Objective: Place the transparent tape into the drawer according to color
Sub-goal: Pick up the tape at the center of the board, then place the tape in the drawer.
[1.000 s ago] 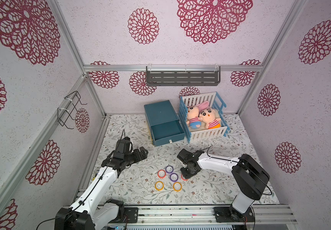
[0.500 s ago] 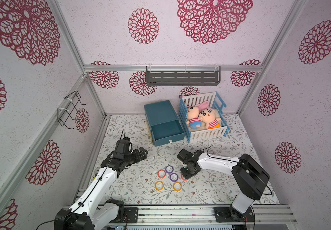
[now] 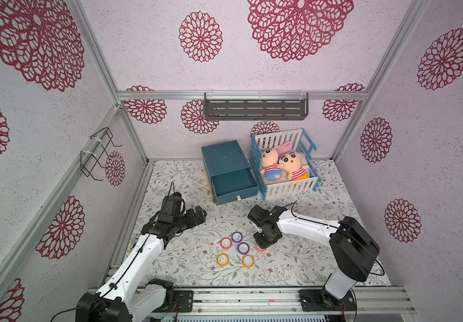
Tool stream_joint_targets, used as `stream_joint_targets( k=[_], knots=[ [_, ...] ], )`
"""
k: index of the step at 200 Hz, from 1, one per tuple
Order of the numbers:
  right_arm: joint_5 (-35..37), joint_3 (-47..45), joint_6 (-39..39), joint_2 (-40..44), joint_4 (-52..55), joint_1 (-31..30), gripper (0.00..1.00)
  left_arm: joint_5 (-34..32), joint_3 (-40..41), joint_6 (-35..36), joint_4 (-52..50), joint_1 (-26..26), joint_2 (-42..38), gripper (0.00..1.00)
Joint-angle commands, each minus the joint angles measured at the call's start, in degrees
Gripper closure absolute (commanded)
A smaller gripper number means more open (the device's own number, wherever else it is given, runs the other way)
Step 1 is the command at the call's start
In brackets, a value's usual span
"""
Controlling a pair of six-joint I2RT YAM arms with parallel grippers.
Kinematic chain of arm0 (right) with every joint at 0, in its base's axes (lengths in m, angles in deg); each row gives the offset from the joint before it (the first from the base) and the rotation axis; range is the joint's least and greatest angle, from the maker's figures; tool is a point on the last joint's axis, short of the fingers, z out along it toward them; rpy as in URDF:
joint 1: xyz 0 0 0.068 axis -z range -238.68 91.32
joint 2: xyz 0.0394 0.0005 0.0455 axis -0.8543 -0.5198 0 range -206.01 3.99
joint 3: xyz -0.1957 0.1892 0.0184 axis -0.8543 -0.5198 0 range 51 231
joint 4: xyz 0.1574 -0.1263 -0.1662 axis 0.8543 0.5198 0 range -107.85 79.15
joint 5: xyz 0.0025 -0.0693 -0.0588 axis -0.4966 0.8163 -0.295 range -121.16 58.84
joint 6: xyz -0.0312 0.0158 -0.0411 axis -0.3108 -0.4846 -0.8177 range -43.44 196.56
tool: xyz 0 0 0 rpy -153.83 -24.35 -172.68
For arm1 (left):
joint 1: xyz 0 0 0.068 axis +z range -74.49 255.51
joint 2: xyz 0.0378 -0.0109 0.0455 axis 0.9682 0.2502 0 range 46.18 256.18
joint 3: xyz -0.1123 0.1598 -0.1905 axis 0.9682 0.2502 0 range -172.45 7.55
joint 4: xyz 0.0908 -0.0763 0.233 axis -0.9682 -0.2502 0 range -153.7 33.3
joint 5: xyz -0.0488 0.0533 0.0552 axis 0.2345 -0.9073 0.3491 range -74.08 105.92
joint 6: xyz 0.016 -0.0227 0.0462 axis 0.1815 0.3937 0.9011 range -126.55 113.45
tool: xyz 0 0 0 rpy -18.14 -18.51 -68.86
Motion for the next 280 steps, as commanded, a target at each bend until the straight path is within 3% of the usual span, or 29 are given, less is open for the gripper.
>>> stream_joint_targets(
  k=[1, 125, 176, 203, 280],
  knots=[
    [1.75, 3.54, 0.45, 3.95, 3.03, 0.56, 1.0, 0.43, 0.23, 0.34, 1.16, -0.78, -0.77, 0.03],
    [5.42, 31.0, -0.61, 6.1, 16.07, 3.38, 1.0, 0.3, 2.12, -0.52, 3.35, -2.57, -0.61, 0.03],
    [7.26, 51.57, -3.58, -1.73, 20.08, 6.23, 1.0, -0.13, 2.81, -0.78, 4.32, -3.8, -0.43, 0.03],
    [6.78, 58.09, -3.35, -6.32, 18.78, 7.39, 1.0, 0.02, 3.78, -1.18, 5.78, -4.81, -0.45, 0.03],
    [6.7, 66.62, -3.73, -17.41, 14.65, 7.74, 1.0, -0.69, 4.3, -1.58, 6.71, -6.8, -0.41, 0.03]
  ],
)
